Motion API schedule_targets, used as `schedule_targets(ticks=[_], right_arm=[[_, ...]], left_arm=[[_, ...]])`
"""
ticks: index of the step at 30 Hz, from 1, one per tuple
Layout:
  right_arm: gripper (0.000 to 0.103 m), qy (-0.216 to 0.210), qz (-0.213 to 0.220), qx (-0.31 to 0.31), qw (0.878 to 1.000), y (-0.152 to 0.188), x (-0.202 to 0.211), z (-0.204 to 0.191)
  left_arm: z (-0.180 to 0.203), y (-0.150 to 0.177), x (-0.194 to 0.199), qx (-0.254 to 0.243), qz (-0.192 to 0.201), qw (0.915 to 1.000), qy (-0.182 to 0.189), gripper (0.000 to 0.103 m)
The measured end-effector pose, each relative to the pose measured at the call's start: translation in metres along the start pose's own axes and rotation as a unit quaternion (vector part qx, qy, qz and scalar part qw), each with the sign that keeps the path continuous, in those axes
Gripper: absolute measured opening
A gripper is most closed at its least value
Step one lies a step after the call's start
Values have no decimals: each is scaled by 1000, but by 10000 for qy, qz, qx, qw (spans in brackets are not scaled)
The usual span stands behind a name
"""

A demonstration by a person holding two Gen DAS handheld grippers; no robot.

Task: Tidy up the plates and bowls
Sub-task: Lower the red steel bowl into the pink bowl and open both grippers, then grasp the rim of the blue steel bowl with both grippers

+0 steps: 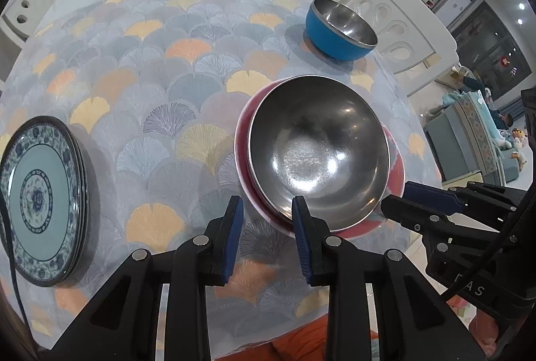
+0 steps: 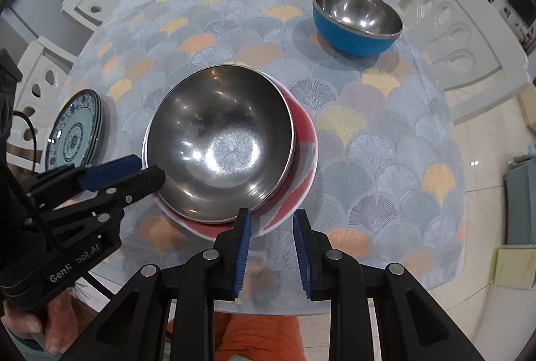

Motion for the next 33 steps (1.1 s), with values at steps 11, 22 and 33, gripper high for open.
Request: schedule_targets(ticks=[11, 22, 33], right_arm=[[23, -53, 74, -81, 9999, -1, 6, 2], [26, -135, 503, -487, 9975, -28, 36, 31], [38, -531, 424, -1757, 9821, -87, 17, 111]], left_arm=[[-1, -5, 8, 83, 113, 9999, 15, 27], [-6, -46, 24, 350, 508, 9981, 93, 27], [7, -121, -4, 338, 528, 9979, 181, 32]])
Point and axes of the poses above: each gripper's, at about its wrist camera, not at the fingertips, and x roughly against the way its jaws point, z to its right, y to its underside, the point moved 6 cm from there along -x, roughly the way its jaws point, and after that the axes turned 7 degrees about z, right-handed, at the moved point
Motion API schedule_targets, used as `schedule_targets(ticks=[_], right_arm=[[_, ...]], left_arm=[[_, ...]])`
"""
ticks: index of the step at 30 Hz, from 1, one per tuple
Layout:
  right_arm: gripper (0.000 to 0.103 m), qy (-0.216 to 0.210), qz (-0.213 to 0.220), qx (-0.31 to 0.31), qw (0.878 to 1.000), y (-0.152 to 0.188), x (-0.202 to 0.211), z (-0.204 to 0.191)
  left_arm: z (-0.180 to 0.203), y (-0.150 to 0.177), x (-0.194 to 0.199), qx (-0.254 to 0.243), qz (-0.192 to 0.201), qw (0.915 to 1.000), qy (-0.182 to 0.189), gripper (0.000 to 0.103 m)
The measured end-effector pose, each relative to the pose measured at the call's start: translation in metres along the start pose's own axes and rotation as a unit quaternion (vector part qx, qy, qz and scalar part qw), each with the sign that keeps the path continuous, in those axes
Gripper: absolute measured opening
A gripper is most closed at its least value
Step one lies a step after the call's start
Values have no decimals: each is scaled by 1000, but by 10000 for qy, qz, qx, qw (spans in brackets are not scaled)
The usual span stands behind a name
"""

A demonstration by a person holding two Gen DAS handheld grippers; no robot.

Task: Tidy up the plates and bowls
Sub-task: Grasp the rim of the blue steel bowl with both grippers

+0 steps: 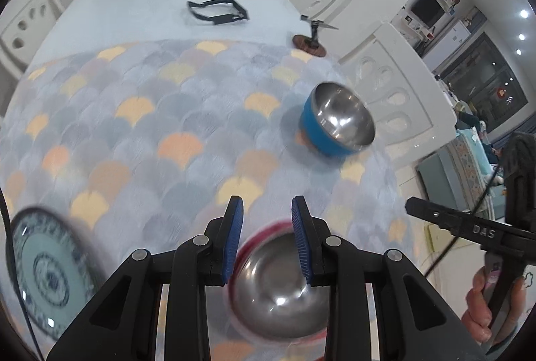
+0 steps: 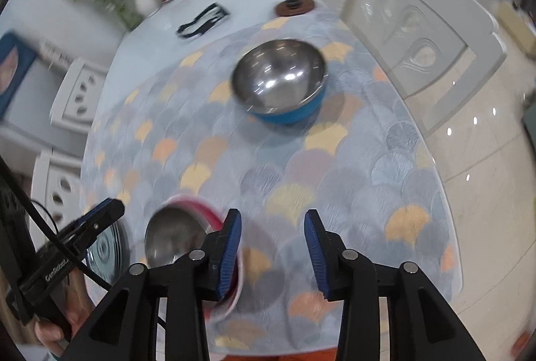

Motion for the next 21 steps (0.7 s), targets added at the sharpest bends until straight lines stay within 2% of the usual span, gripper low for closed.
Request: schedule_targets(ticks=[3, 5, 11, 16, 21], right_arm=[[39, -81, -71, -323, 9994, -23, -11, 16], [44, -111, -115, -494, 9987, -39, -20, 26], [44, -147, -303, -638, 9974, -79, -52, 43], [45, -131, -481, -590, 9970, -101, -79, 50], [45, -14, -603, -448, 9972, -113, -102, 55]], left_arm=[[14, -23, -24, -43, -137, 9999, 45, 33], [21, -35, -38, -63, -229, 9997, 70, 33], [38, -65, -83, -180, -483, 9986, 134, 33], [45, -76, -120, -138, -803, 9964, 249, 33], [50, -74, -151, -82, -1161, 9924, 406, 33]])
Point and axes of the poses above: each gripper's, at about its wrist camera, not at the fingertips, and x roughly against the way its jaws point, z to its right, y to its underside, the point moved 6 cm from there along -x, roughly the way its jaws point, and after that the axes turned 7 degrees about z, right-handed, at the moved point
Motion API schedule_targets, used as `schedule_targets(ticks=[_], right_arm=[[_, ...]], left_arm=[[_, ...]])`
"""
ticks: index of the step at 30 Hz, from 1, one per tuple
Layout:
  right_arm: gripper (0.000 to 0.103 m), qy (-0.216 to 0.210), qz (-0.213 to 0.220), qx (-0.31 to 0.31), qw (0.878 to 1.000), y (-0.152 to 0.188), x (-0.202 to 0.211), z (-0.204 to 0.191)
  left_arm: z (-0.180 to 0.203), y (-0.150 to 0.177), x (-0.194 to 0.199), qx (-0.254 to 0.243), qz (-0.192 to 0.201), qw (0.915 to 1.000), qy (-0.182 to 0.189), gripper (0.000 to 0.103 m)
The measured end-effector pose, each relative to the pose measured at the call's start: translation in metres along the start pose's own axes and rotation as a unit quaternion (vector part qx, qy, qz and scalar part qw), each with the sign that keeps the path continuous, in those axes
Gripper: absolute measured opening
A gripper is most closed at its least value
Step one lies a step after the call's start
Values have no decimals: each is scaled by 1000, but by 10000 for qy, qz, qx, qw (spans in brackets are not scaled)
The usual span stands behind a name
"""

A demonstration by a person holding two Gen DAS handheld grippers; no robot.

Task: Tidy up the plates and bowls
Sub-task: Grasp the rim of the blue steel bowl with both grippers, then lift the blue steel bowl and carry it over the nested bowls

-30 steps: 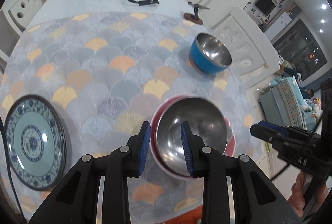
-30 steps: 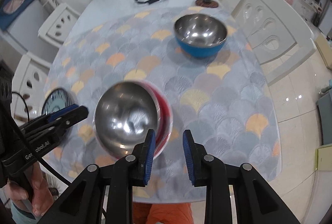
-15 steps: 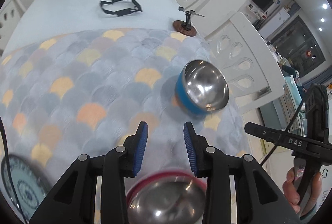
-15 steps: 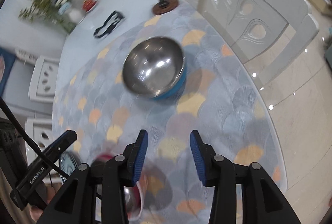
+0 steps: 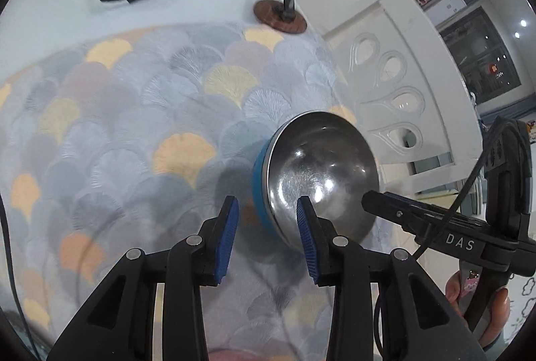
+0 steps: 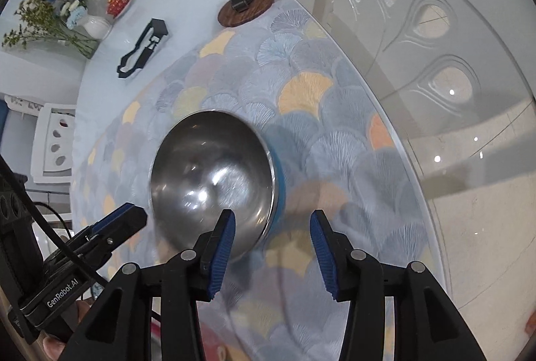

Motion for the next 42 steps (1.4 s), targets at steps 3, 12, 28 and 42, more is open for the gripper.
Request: schedule_targets(ticks=[3, 12, 28, 42], right_arm=[[44, 37, -70, 67, 9999, -5, -10, 1], [44, 69, -217, 356, 9991, -5, -29, -6], [20, 137, -214, 443, 9987, -3, -33, -11], [19, 305, 345, 1044, 9935, -5, 7, -39]], left_arm=[[-2, -1, -13, 80, -136, 9999, 26, 33], [-2, -5, -30, 53, -251, 9997, 44, 33], [3, -3, -34, -83, -161, 9998, 95, 24], [12, -3, 11, -360, 443, 9983, -104, 24]])
Point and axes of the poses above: each gripper's, at about its wrist camera, not at the fingertips, and x roughly against the way its jaws point, z to its right, y to its underside, the point moved 6 cm from there along -x, roughly the way its jaws point, and after that the axes turned 7 degrees about z, right-handed, at the moved point
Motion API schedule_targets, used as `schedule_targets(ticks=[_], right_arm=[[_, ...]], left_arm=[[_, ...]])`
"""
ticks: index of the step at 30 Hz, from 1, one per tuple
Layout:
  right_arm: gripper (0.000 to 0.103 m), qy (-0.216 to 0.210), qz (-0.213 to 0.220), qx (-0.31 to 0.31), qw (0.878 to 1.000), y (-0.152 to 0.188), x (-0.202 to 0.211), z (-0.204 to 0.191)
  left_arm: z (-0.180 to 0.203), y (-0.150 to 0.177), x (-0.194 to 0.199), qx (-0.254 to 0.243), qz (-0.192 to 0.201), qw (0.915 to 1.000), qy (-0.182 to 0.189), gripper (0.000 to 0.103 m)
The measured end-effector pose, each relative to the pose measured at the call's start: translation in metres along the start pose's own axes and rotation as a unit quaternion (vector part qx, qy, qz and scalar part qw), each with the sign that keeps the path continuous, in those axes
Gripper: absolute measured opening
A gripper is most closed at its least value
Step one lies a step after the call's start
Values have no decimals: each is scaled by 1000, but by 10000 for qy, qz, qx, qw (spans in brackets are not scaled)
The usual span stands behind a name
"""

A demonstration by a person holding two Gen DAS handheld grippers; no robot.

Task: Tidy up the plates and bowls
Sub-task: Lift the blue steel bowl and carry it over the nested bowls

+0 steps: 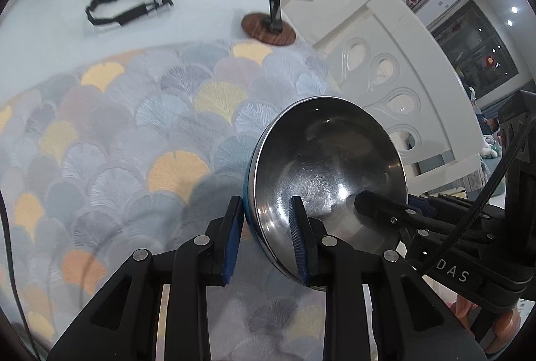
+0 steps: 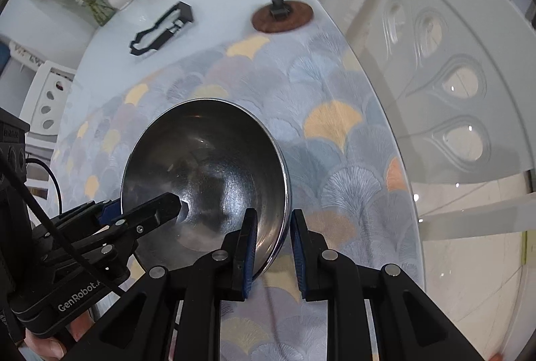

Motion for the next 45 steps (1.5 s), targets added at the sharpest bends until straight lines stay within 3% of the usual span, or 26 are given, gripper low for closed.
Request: schedule_targets(ticks=[11, 25, 35, 45], right_arm=[[19, -218, 328, 221, 9990, 18, 45, -40], [19, -384, 450, 597, 9965, 83, 83, -107], [20, -392, 414, 767, 9954, 128, 96, -131], [20, -292, 262, 770, 9963, 162, 99, -129]], left_arm=[[-9, 18, 64, 61, 547, 9984, -160, 24], [-35, 77, 137, 306, 922, 9947, -341, 24], [-45, 119, 160, 457, 997, 9934, -345, 24], [-41, 152, 158, 526, 869, 9945, -273, 24]])
Point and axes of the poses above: each gripper's, at about its wrist camera, not at the fingertips, and x roughly against the way its jaws point, z to its right, y to its underside, the point moved 6 cm from there along -x, roughly the way its jaws point, and after that the axes turned 7 degrees about z, right-handed, at the moved point
